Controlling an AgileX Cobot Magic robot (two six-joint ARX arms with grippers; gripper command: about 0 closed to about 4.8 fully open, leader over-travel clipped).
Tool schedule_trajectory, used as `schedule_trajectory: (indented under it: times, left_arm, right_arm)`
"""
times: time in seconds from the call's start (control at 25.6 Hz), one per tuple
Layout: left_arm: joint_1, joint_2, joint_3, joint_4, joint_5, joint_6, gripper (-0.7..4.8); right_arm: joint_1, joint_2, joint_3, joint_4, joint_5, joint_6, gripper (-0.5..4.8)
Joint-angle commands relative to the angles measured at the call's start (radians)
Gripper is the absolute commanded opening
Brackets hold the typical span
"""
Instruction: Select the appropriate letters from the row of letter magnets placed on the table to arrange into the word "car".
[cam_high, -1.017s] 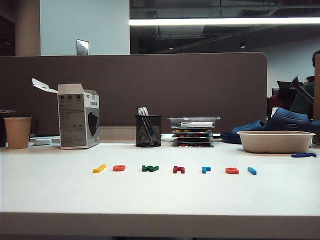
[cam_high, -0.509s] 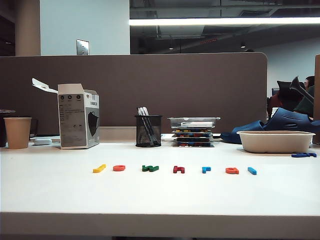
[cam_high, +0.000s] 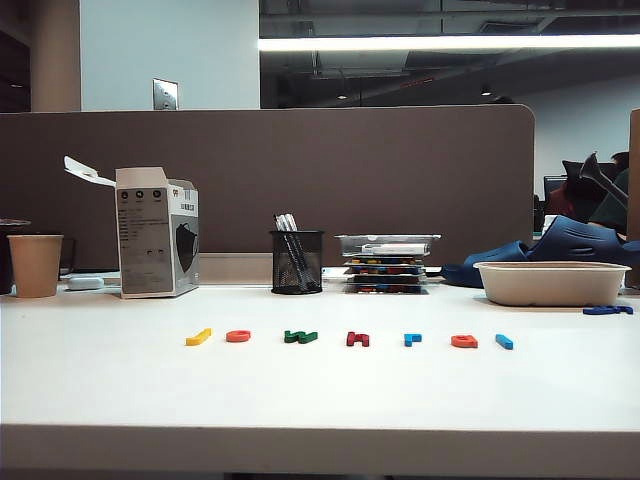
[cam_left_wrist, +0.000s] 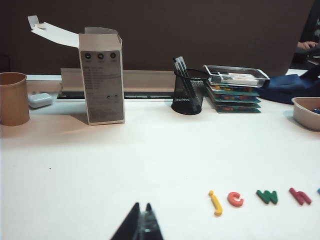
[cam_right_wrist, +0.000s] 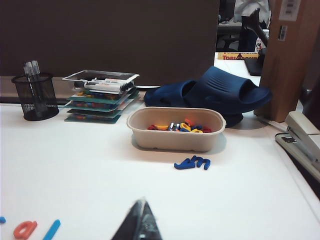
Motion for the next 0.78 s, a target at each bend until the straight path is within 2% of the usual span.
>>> schedule_trajectory:
  times: [0.04, 0.23, 0.43, 0.59, 0.7, 0.74, 0.78]
  left_arm:
    - [0.001, 0.000, 0.044, -0.025, 0.038, -0.019, -0.05]
    - [0.001, 0.001, 0.112, -0.074, 0.138, -0.045, -0.05]
    - [0.001, 0.011, 0.190, -0.204, 0.301, -0.066, -0.06]
    - [0.001, 0.021, 0.299, -0.314, 0.414, -0.085, -0.06]
    - [0.001, 0.078, 0.504, -0.455, 0.460, -0.184, -0.06]
    - [0.001, 0.145, 0.651, -0.526, 0.487, -0.229, -0.05]
    - [0.001, 0.180, 0.724, -0.559, 0.495, -0.244, -0.05]
  right_arm:
    - [0.002, -0.006, 0.045, -0.008, 0.004, 0.034, -0.06]
    - [0.002, -0.004, 0.126, -0.077, 0.009, 0.102, -0.06]
    - [0.002, -0.003, 0.242, -0.232, 0.009, 0.103, -0.06]
    - [0.002, -0.003, 0.302, -0.284, 0.009, 0.102, -0.06]
    - [0.002, -0.003, 0.313, -0.284, 0.005, 0.103, -0.06]
    - [0.002, -0.003, 0.313, -0.289, 0.005, 0.102, -0.06]
    - [0.002, -0.003, 0.313, -0.291, 0.005, 0.102, -0.06]
